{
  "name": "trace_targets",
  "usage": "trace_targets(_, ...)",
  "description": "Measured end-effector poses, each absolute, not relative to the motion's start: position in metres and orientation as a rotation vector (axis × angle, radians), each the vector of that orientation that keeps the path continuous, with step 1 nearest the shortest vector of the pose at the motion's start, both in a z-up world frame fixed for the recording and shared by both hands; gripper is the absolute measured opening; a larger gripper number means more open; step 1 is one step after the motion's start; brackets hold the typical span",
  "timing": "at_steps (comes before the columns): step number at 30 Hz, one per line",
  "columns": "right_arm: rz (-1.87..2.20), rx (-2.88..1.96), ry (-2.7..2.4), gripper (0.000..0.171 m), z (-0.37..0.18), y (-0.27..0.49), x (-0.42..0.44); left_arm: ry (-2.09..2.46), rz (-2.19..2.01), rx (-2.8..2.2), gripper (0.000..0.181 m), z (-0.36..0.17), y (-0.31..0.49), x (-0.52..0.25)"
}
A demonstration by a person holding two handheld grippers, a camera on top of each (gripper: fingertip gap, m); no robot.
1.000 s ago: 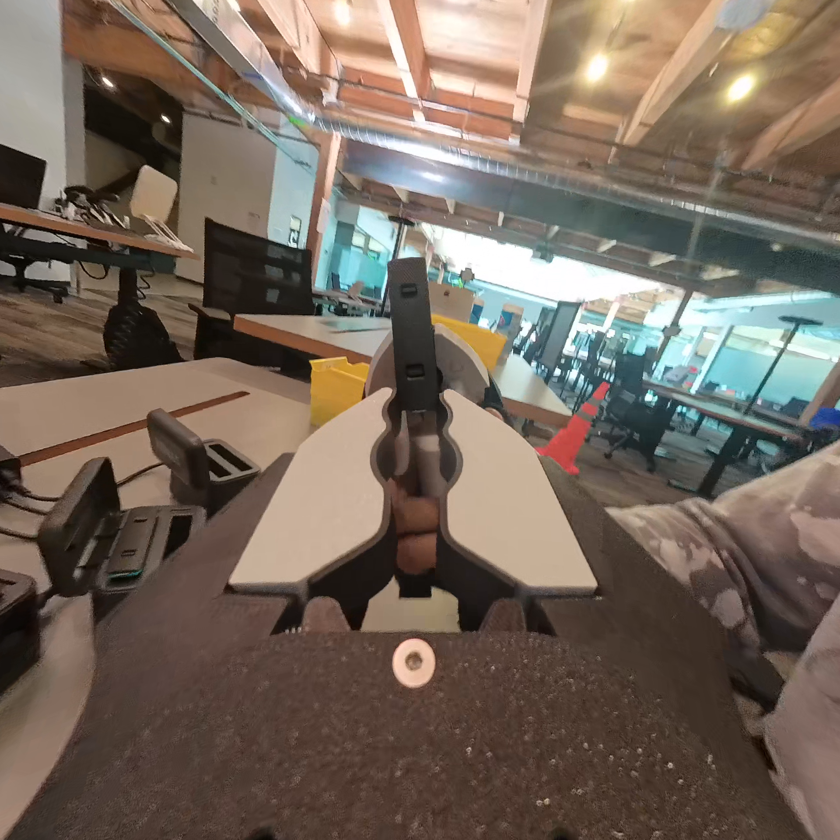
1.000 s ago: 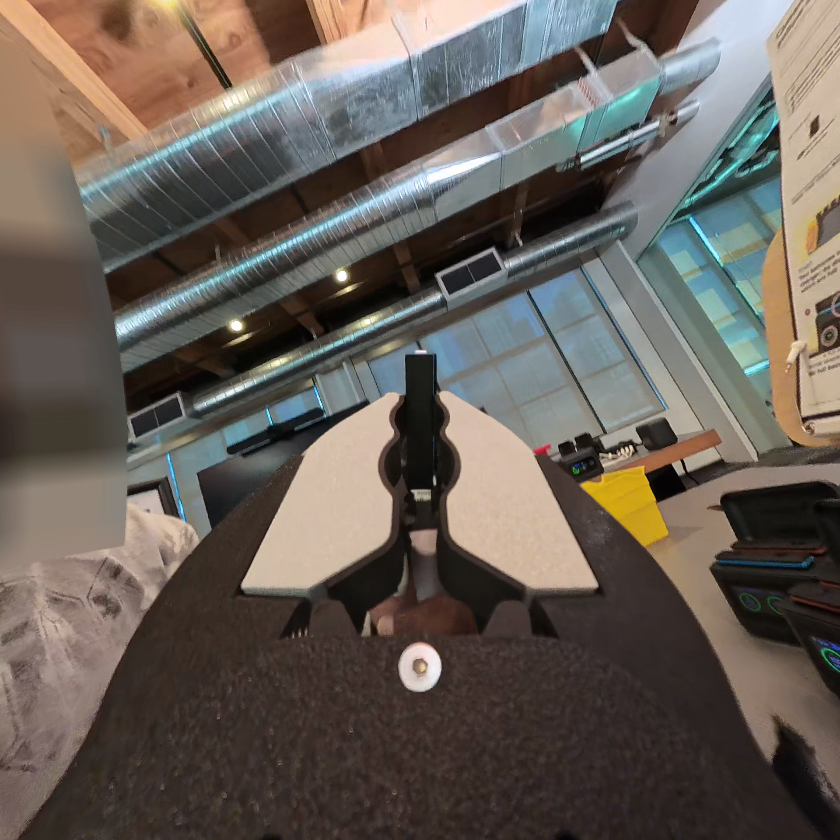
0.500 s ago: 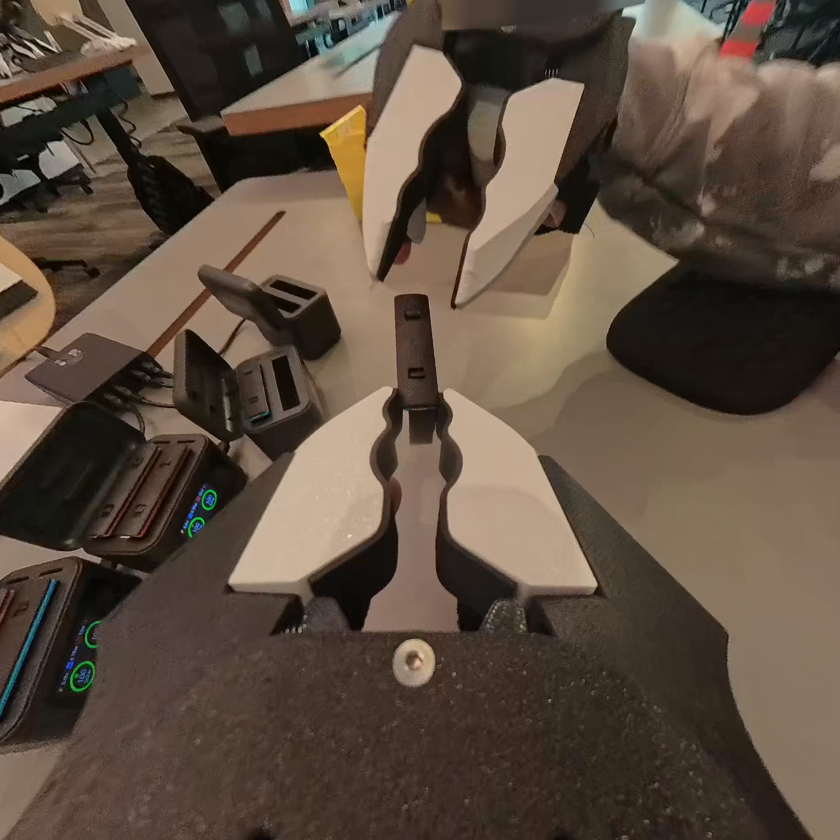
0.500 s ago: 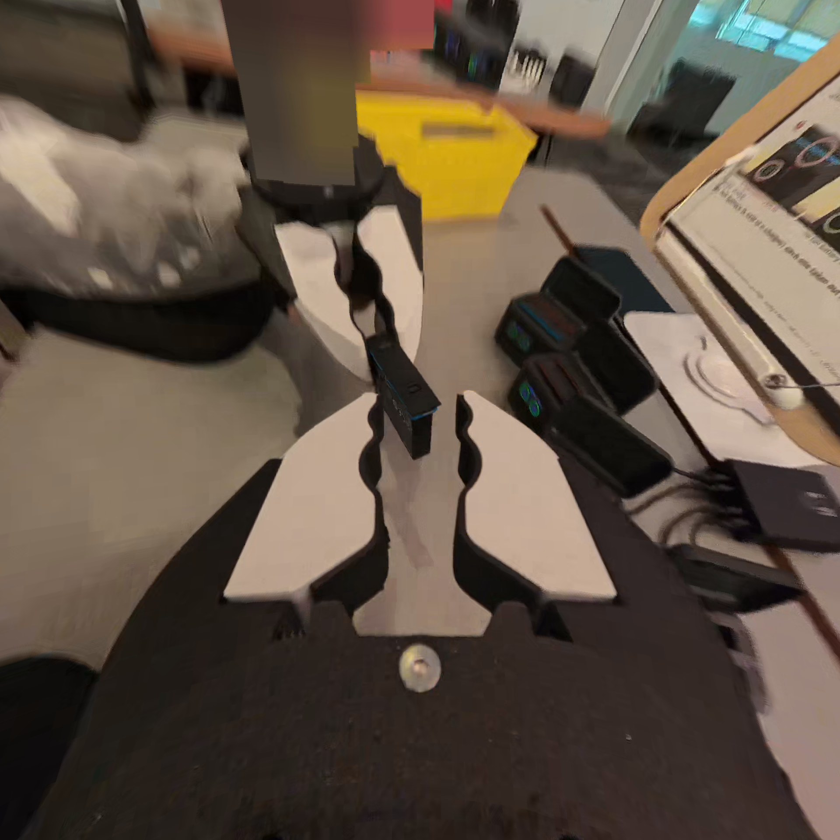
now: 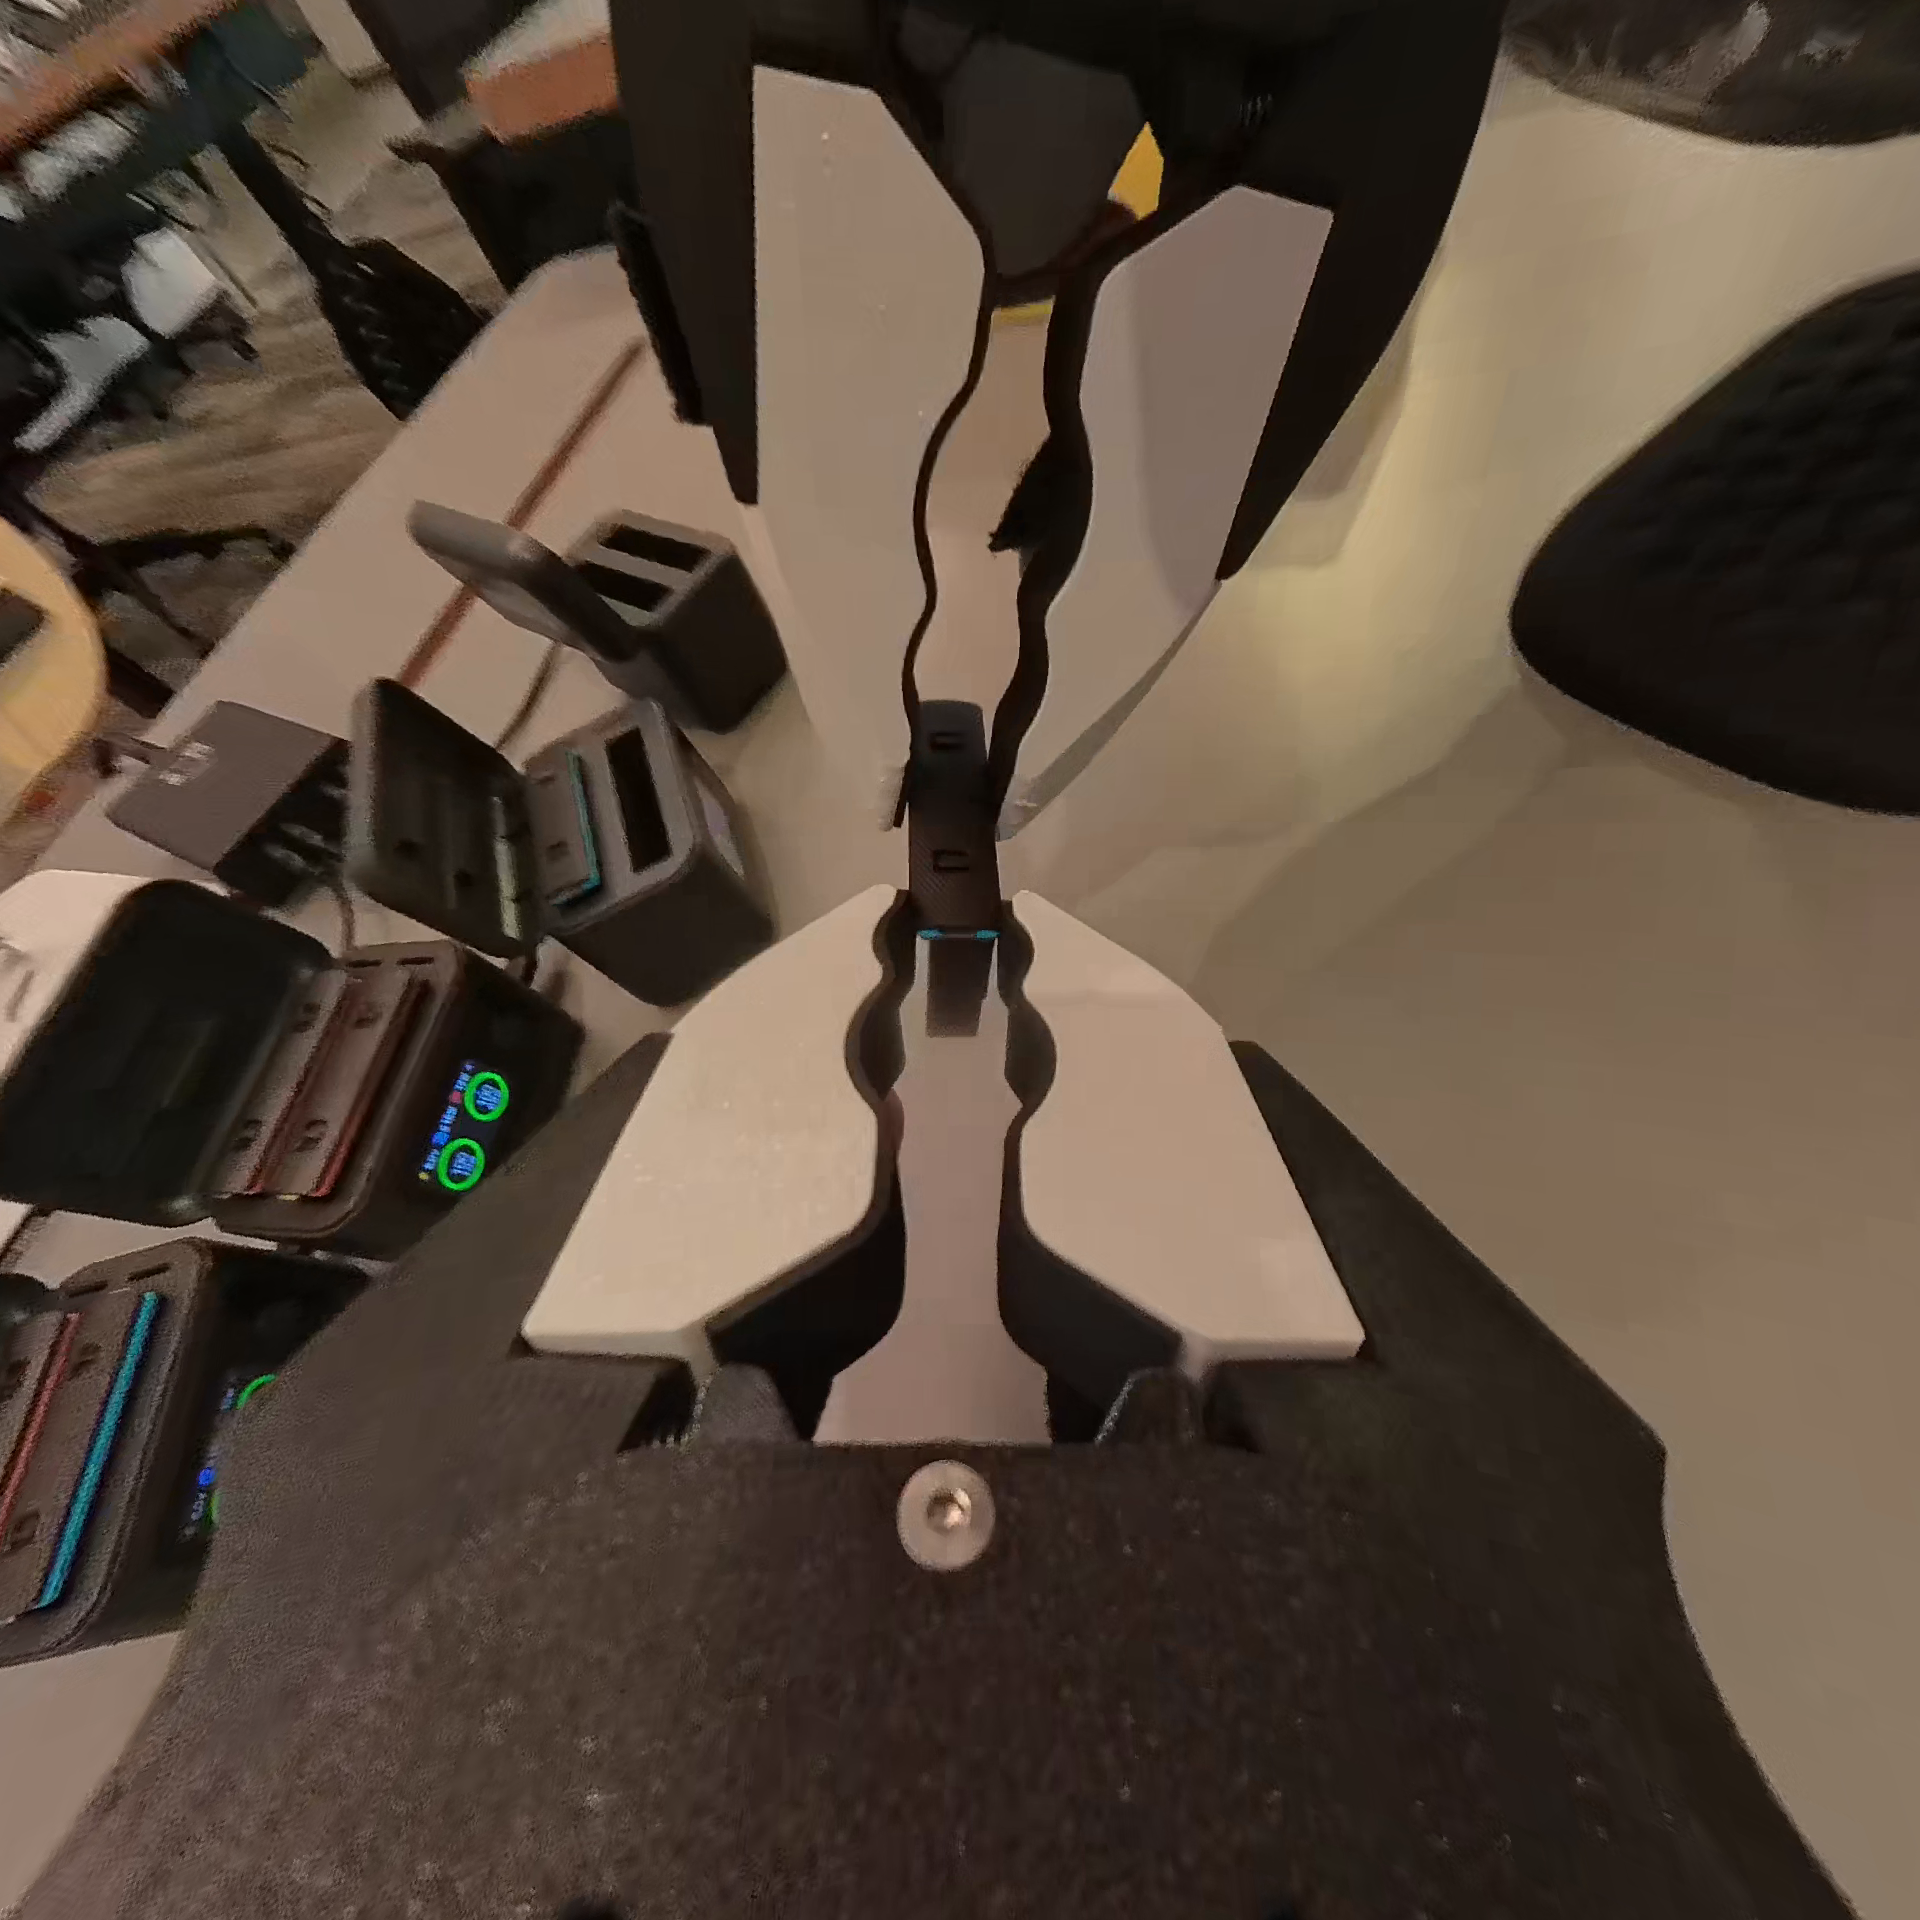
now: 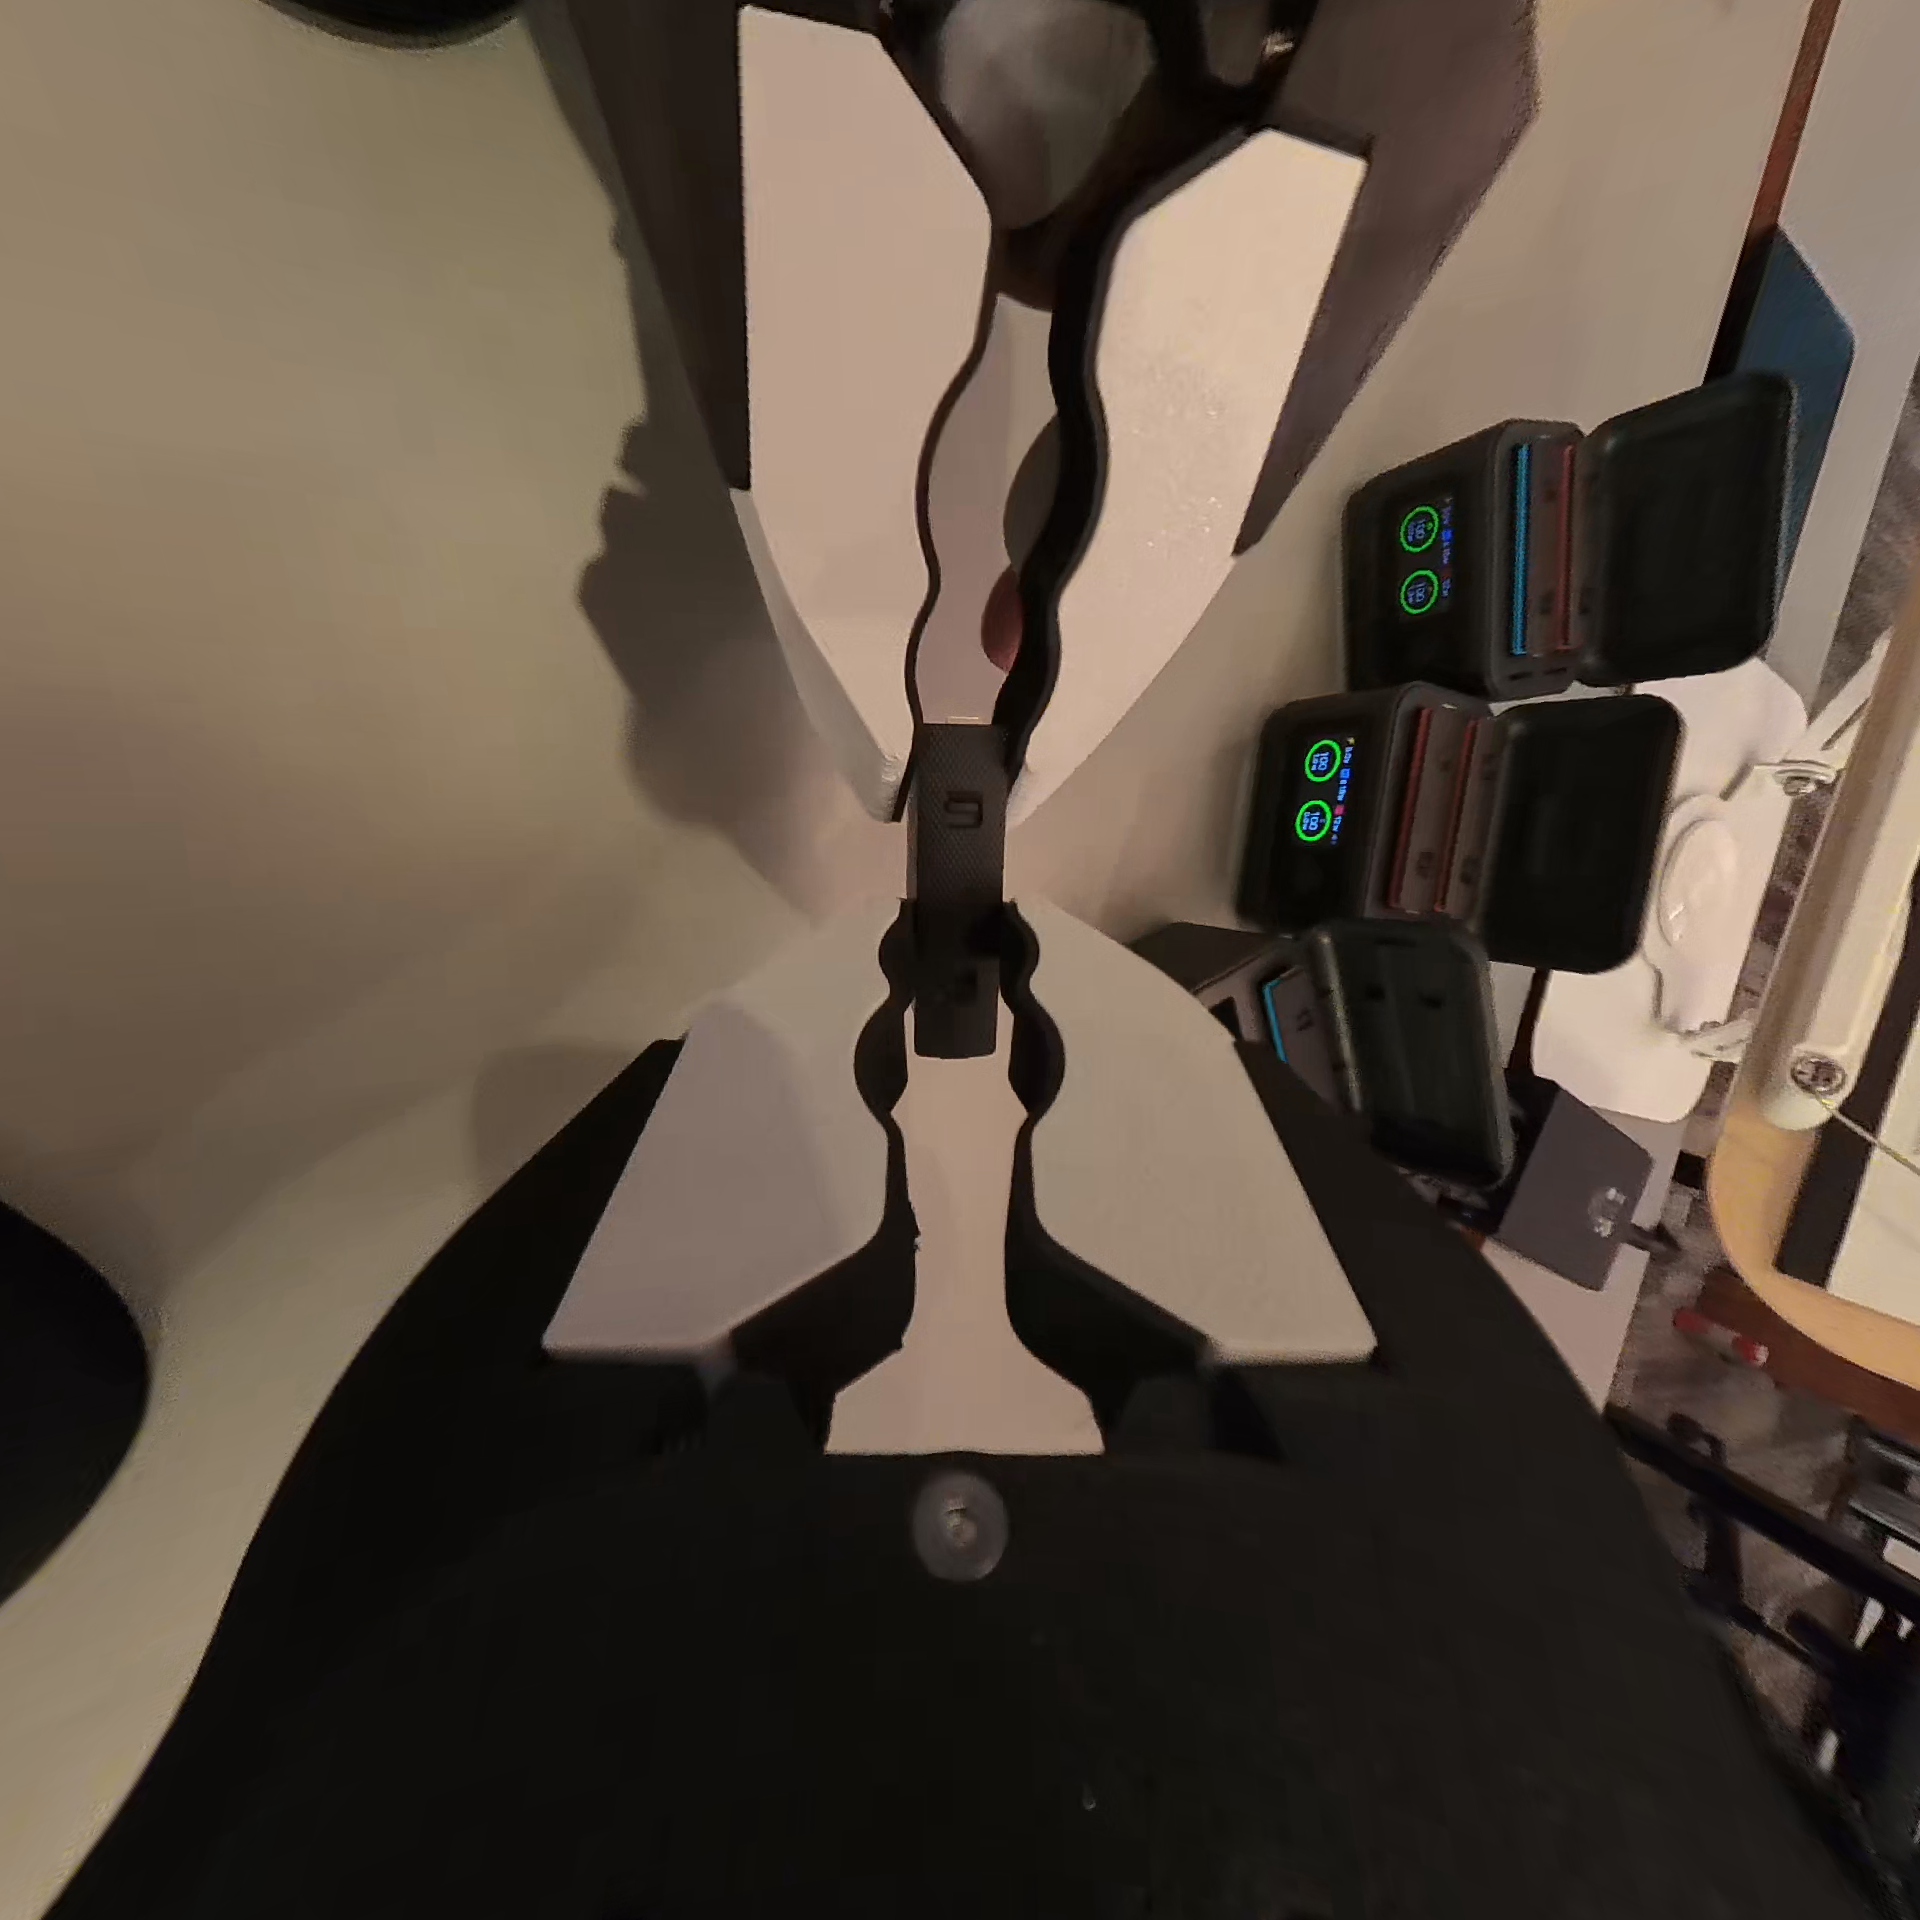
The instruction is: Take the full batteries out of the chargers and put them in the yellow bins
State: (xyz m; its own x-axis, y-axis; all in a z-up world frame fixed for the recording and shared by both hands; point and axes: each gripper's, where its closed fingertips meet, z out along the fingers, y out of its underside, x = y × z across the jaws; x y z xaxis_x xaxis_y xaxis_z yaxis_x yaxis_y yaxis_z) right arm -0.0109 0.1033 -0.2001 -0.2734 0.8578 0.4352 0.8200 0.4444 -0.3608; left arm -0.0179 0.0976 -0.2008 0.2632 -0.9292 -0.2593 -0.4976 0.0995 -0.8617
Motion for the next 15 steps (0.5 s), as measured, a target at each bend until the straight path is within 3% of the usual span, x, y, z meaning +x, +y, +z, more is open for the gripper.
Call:
trace_targets(6, 0.06, -1.4, -2.15, 0.014, -0.179, 0.147, 0.002, 1.149, -0.533, -1.5, 0.031, -0.179, 0.123, -0.03)
trace_targets(15, 0.016, -1.332, -2.358, 0.015, -0.178, 0.204, 0.015, 0.939, -0.398, -1.465, 0.026, -0.159, 0.151, -0.056)
